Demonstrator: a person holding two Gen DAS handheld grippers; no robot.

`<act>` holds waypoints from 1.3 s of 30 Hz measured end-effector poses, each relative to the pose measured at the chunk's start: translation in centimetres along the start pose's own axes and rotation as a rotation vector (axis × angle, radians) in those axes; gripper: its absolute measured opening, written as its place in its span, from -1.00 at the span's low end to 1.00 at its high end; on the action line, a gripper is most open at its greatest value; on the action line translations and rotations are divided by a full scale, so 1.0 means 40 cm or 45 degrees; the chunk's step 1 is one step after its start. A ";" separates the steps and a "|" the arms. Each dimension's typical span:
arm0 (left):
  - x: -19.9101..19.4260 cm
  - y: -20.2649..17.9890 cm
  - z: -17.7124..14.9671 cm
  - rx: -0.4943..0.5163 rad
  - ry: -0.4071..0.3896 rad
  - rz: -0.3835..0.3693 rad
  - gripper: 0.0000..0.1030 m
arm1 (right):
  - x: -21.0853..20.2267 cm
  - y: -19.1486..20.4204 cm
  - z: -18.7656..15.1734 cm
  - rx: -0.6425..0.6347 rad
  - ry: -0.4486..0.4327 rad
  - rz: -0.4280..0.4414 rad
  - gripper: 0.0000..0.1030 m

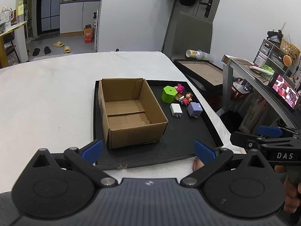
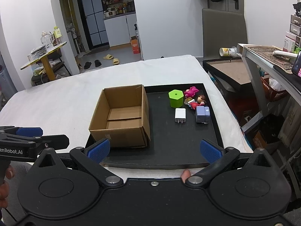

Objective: Organize rigid objects

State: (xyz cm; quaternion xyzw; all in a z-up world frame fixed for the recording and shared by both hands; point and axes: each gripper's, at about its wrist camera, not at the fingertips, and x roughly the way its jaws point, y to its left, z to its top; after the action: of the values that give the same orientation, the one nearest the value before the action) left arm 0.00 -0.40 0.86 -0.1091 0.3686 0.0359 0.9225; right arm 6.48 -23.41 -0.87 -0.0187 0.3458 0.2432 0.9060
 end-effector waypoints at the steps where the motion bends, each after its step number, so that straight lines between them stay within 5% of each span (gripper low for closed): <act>1: 0.001 0.000 0.000 0.000 0.000 0.000 0.99 | 0.000 0.000 0.000 -0.001 0.000 0.000 1.00; 39: 0.044 0.065 0.006 -0.064 -0.008 0.021 0.99 | 0.026 -0.041 0.023 0.079 0.025 -0.106 1.00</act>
State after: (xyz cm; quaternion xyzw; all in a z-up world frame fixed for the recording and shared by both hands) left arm 1.06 2.15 -0.65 -0.1289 0.3656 0.0532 0.9203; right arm 8.46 -24.23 -1.04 -0.0074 0.3610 0.1942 0.9121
